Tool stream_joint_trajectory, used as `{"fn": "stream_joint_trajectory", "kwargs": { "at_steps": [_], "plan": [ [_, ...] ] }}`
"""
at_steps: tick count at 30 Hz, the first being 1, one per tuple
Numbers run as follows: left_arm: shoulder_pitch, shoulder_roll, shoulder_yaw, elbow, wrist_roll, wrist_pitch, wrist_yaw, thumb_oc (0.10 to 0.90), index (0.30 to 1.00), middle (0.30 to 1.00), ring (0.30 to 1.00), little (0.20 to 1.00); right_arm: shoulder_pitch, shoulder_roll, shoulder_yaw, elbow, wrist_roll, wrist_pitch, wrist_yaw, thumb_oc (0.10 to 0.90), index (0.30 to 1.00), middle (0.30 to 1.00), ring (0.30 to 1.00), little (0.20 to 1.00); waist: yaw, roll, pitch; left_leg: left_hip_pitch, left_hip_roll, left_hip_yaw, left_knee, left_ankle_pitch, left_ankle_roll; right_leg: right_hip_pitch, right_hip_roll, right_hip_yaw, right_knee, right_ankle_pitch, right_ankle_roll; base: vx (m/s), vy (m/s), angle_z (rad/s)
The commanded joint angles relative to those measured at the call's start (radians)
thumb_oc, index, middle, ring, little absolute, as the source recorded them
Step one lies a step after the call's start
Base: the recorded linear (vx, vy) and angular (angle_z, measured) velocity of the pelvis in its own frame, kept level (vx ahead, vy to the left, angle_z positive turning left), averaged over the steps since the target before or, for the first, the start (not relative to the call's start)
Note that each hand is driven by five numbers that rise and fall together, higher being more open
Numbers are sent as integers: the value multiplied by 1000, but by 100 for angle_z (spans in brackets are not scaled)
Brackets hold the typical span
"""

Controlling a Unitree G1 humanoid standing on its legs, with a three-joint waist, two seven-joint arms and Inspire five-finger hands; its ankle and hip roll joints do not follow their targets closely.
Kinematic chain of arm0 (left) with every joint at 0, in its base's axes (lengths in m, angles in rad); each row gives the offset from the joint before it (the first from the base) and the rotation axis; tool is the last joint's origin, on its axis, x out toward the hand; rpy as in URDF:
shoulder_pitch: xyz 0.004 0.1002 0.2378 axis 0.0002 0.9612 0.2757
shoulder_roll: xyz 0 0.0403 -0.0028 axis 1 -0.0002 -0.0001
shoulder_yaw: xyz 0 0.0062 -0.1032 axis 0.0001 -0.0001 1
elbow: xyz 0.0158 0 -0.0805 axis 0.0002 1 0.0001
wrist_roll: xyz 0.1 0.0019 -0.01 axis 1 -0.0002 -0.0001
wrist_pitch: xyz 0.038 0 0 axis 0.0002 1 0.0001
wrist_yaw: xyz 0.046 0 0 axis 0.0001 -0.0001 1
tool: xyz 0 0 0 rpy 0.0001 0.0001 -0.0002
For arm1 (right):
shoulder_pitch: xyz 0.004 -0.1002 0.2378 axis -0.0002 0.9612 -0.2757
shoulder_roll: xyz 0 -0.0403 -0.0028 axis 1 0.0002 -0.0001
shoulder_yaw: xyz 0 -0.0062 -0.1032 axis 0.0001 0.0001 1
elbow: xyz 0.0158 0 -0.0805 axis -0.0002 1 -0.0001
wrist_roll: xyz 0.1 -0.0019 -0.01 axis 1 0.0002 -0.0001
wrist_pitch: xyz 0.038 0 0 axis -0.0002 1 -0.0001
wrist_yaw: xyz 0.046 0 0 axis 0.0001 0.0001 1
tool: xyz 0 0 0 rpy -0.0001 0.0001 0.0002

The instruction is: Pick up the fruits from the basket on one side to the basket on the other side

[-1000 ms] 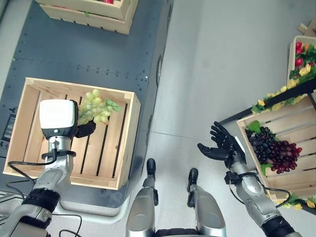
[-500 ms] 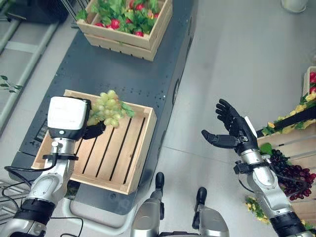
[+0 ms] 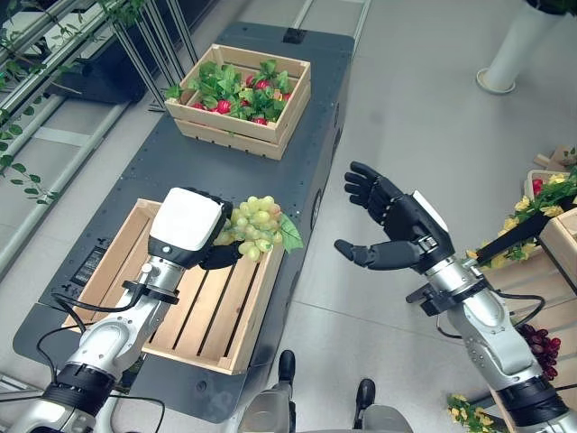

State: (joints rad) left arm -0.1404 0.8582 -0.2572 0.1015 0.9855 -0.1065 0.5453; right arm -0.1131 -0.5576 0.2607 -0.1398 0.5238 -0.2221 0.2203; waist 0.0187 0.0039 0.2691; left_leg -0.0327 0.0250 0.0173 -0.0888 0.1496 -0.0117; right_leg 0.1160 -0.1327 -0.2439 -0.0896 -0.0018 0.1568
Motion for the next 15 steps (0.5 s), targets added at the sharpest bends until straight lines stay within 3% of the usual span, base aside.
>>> {"fn": "stream_joint_trajectory", "kwargs": {
  "at_steps": [1, 3, 6, 8, 11, 15],
  "plan": [
    [-138, -26, 7, -39, -85, -30, 45, 400, 300, 300, 300, 300, -41, 4, 43, -33, -8, -86, 23, 800, 900, 900, 900, 900, 1, -4, -183, 84, 1, -4, 2, -152, -26, -36, 25, 26, 4, 29, -41, 7, 1, -7],
    [-141, -30, 9, -56, -168, -48, 39, 400, 300, 300, 300, 300, -44, -3, 45, -38, 5, -83, 19, 800, 900, 900, 900, 900, 1, -5, -185, 86, 1, -4, 2, -152, -25, -35, 26, 29, 5, 28, -41, 3, -3, -9],
    [-129, -100, 50, -75, -414, -146, 29, 400, 300, 300, 300, 300, -49, 18, 45, -17, 51, -84, -15, 800, 900, 900, 900, 900, 6, -10, -191, 90, 2, -4, 2, -155, -24, -31, 25, 30, 5, 27, -41, 3, -7, -3],
    [-116, -153, 80, -84, -504, -217, 28, 400, 300, 300, 300, 300, -41, 52, 41, -2, 31, -89, -32, 800, 900, 900, 900, 900, 8, -11, -195, 91, 3, -4, 2, -156, -24, -30, 24, 31, 4, 28, -42, 0, 0, 0],
    [-100, -212, 107, -102, -604, -263, 36, 400, 300, 300, 300, 300, -29, 82, 38, -3, 13, -83, -47, 800, 900, 900, 900, 900, 7, -11, -201, 91, 4, -3, 2, -156, -25, -31, 24, 35, 3, 30, -43, 0, 0, 0],
    [-82, -326, 150, -97, -966, -369, -36, 400, 300, 300, 300, 300, -20, 118, 28, 18, 12, -85, -47, 800, 900, 900, 900, 900, 5, -16, -208, 92, 6, 0, 2, -158, -24, -34, 24, 40, 6, 28, -45, 2, 3, -5]
  ]
}}
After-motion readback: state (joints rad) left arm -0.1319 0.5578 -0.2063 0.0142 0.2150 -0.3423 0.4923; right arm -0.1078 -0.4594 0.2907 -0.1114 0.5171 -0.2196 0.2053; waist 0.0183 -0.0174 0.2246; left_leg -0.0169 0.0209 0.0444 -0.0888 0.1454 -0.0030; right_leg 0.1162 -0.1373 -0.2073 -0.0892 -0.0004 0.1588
